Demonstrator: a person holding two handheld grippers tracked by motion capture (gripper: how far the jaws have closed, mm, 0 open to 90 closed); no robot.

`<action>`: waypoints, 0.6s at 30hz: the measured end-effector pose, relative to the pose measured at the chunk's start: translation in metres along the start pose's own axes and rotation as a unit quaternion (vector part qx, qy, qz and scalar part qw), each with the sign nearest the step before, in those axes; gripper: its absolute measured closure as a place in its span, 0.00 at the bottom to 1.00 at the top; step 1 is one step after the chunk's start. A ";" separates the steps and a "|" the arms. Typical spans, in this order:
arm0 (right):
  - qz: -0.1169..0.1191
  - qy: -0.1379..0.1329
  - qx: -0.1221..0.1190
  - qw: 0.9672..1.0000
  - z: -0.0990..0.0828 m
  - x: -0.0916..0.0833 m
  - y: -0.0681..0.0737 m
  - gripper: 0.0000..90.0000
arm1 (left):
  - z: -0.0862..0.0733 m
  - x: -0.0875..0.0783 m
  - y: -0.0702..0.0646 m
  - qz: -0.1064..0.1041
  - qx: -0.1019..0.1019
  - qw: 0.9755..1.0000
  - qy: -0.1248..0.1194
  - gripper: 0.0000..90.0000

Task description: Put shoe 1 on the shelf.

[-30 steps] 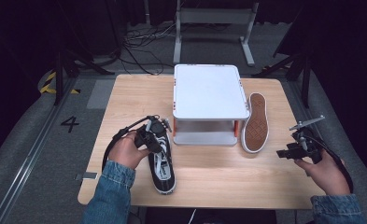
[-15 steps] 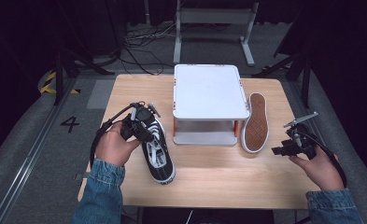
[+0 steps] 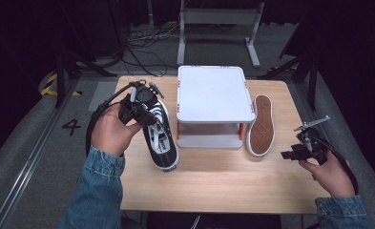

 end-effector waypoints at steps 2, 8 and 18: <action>-0.001 0.000 0.004 1.000 -0.002 -0.002 -0.001 0.49 | 0.005 -0.006 0.002 0.002 0.001 1.000 -0.008 0.91; -0.004 -0.001 0.010 1.000 -0.007 -0.004 -0.004 0.49 | 0.023 -0.020 0.008 0.013 0.010 1.000 -0.017 0.91; -0.008 0.000 0.019 1.000 -0.014 -0.007 -0.006 0.49 | 0.073 -0.024 0.010 0.034 0.048 0.998 -0.021 0.91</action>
Point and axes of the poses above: each handheld gripper's, and its own axes: x roughly forward along the jaws, z roughly out of its top, y roughly to its left, the point moved 10 cm from there along x, roughly forward along the jaws, and after that the axes turned 4 degrees about -y, right-handed, at the moved point
